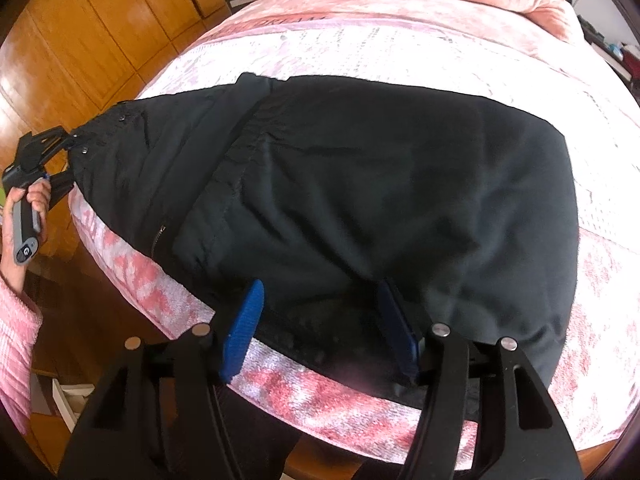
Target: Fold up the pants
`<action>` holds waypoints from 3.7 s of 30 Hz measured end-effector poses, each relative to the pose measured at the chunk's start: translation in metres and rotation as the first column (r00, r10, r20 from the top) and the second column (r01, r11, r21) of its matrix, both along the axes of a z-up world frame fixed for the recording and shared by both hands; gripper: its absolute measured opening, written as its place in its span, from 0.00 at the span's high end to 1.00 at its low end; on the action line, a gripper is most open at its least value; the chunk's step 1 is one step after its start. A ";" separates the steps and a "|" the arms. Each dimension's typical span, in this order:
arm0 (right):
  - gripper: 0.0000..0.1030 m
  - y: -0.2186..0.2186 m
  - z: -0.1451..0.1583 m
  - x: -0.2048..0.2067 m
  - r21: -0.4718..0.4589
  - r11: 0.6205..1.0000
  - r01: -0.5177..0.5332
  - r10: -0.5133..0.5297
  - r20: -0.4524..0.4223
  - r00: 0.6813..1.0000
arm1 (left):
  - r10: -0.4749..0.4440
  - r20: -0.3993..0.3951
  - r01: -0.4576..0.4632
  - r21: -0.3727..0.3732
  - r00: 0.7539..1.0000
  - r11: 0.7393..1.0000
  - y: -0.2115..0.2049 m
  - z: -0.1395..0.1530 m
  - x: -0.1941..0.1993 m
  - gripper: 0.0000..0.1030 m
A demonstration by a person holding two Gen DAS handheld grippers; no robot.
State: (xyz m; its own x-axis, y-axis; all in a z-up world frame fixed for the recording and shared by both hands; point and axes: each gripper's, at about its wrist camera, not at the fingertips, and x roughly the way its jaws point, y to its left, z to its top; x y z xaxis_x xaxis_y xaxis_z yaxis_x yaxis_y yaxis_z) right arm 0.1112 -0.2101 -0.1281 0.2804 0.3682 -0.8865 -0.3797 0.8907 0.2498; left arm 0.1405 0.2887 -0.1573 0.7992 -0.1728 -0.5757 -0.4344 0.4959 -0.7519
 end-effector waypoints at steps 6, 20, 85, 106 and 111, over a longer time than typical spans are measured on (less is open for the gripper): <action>0.42 -0.019 0.010 0.003 0.034 0.998 0.053 -0.053 0.013 0.998 | -0.160 0.108 0.147 0.116 0.981 0.982 -0.050 0.054 0.005 0.73; 0.41 -0.070 0.023 0.005 0.092 0.980 0.179 -0.182 0.024 0.983 | -0.468 0.106 0.415 0.323 0.877 0.850 -0.191 0.098 -0.002 0.73; 0.14 -0.060 0.036 0.033 0.078 0.980 0.182 -0.183 0.009 0.983 | -0.425 -0.386 0.573 0.589 0.819 0.570 -0.272 0.029 0.008 0.12; 0.07 -0.030 0.026 0.039 0.087 0.983 0.161 -0.155 -0.066 0.986 | -0.422 -0.419 0.592 0.502 0.804 0.630 -0.242 0.002 0.013 0.05; 0.03 -0.033 0.010 0.043 -0.010 0.982 0.189 -0.189 -0.080 0.979 | -0.420 -0.413 0.585 0.490 0.808 0.646 -0.242 0.001 0.010 0.05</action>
